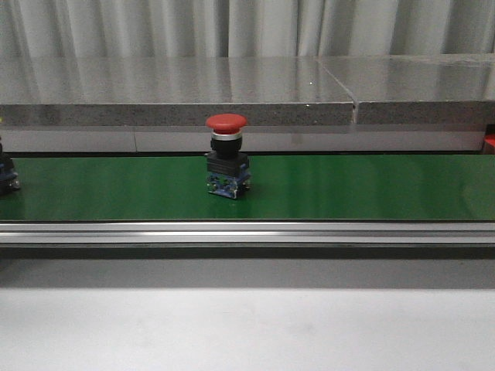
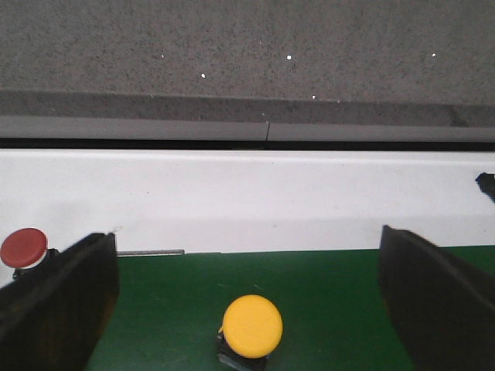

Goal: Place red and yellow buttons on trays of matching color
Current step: 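Lower the yellow button onto the belt and open the left gripper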

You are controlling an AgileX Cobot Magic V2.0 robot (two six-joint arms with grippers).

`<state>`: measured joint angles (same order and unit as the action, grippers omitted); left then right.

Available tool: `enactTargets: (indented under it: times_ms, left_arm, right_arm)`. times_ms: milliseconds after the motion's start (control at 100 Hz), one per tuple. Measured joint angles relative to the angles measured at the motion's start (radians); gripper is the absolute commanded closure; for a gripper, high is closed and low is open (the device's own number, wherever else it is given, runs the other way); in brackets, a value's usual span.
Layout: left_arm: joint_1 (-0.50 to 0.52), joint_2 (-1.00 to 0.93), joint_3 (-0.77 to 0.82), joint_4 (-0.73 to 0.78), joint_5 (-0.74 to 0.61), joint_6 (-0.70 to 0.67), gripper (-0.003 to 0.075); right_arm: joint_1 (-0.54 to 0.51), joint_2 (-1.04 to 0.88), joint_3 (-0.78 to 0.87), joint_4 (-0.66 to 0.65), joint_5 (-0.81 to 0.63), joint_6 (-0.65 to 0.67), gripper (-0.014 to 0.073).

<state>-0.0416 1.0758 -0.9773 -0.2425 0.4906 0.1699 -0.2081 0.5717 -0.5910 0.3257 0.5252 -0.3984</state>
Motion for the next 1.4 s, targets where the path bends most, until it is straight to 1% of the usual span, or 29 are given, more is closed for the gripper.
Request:
enactTargets:
  times_ms: [250,300,370,440,510,690,770,820,1230,1260,1310,1350,1380,1400]
  left_arm:
    - [0.000,-0.291,0.208,0.000,-0.015,0.001,0.0076]
    - [0.000,-0.347,0.251,0.000,-0.015,0.001,0.0094]
    - [0.000,-0.429,0.312,0.000,-0.015,0.001,0.0139]
    - [0.000,-0.507,0.367,0.000,-0.015,0.001,0.0204]
    - [0.000,-0.578,0.416,0.000,-0.015,0.001,0.0290]
    - [0.000,-0.716,0.504,0.000,-0.013,0.002,0.0560]
    - [0.000,-0.742,0.523,0.000,-0.013,0.002,0.0682]
    - [0.000,-0.749,0.532,0.000,-0.011,0.002,0.0741]
    - [0.000,-0.752,0.558,0.000,-0.006,0.002,0.0739]
    - [0.000,-0.752,0.558,0.000,-0.006,0.002,0.0739]
    - [0.000,-0.752,0.558,0.000,-0.006,0.002,0.0739]
    - [0.000,-0.752,0.558,0.000,-0.006,0.002,0.0739]
    - [0.000,-0.752,0.558,0.000,-0.006,0.002,0.0739]
    - [0.000,-0.752,0.558,0.000,-0.006,0.002,0.0739]
  right_arm:
    - [0.000,0.000,0.000,-0.002,0.000,0.000,0.0662]
    - [0.000,0.000,0.000,-0.002,0.000,0.000,0.0662]
    - [0.000,0.000,0.000,-0.002,0.000,0.000,0.0662]
    - [0.000,0.000,0.000,-0.002,0.000,0.000,0.0662]
    - [0.000,0.000,0.000,-0.002,0.000,0.000,0.0662]
    - [0.000,0.000,0.000,-0.002,-0.002,0.000,0.0662]
    - [0.000,0.000,0.000,-0.002,-0.002,0.000,0.0662]
    - [0.000,0.000,0.000,-0.002,-0.002,0.000,0.0662]
    - [0.000,0.000,0.000,-0.002,-0.003,0.000,0.0652]
    - [0.000,0.000,0.000,-0.002,-0.003,0.000,0.0638]
    - [0.000,0.000,0.000,-0.002,-0.003,0.000,0.0587]
    - [0.000,0.000,0.000,-0.002,0.000,0.000,0.0516]
    - [0.000,0.000,0.000,-0.002,0.002,0.000,0.0436]
    - [0.000,0.000,0.000,-0.002,0.003,0.000,0.0400]
